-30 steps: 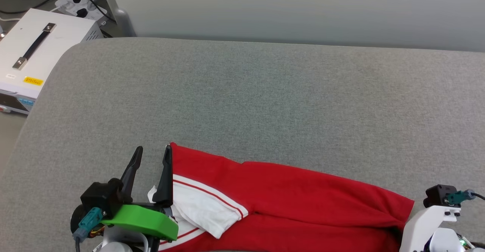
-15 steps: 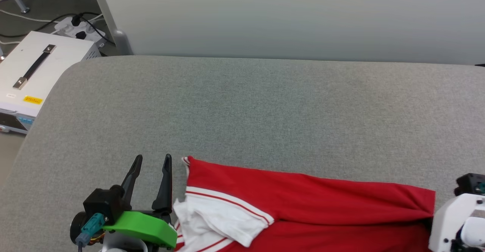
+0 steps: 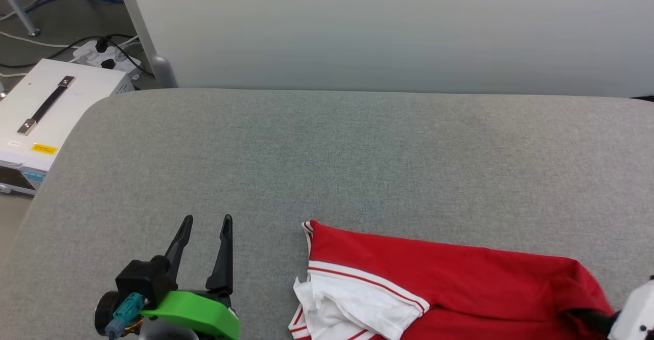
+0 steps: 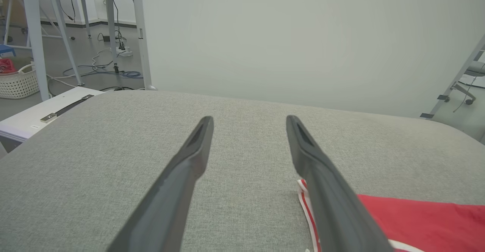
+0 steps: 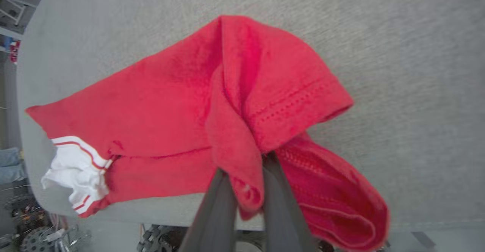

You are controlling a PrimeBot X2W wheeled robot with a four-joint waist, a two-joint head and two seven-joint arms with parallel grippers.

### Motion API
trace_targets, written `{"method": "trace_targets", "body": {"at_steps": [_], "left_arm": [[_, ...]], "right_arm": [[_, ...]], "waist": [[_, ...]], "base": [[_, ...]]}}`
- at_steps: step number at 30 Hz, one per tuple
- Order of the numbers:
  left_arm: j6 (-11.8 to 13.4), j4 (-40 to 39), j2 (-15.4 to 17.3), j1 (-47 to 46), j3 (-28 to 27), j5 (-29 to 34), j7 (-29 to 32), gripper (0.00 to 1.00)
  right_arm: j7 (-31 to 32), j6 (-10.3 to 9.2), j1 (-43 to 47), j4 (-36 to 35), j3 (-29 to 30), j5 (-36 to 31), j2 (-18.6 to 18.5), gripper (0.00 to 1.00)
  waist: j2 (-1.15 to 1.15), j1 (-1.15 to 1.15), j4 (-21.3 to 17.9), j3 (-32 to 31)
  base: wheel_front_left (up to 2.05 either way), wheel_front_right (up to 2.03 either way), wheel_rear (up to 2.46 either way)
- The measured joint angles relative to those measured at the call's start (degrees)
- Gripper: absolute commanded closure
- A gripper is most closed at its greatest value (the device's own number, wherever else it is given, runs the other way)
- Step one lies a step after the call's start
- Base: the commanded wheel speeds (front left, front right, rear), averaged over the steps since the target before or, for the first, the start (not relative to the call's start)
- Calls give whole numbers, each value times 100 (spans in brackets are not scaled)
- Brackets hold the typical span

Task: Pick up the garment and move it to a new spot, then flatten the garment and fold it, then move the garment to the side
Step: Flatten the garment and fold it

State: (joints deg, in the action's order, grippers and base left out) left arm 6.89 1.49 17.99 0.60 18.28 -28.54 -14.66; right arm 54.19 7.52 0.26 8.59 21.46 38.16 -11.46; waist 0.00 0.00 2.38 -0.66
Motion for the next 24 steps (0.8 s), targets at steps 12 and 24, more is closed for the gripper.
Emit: {"method": "trace_targets", "body": {"at_steps": [12, 24], "left_arm": [[15, -25, 38, 19, 57, 8, 92, 0], [-66, -2, 7, -258, 180, 8, 109, 0]], "right_arm": [[1002, -1, -143, -523, -427, 2081, 827, 100], [-616, -1, -873, 210, -3002, 3595, 851, 100]], "waist": [[0, 0, 167, 10], [0, 0, 524, 360]], "base": [[0, 0, 0], [0, 0, 0]]}}
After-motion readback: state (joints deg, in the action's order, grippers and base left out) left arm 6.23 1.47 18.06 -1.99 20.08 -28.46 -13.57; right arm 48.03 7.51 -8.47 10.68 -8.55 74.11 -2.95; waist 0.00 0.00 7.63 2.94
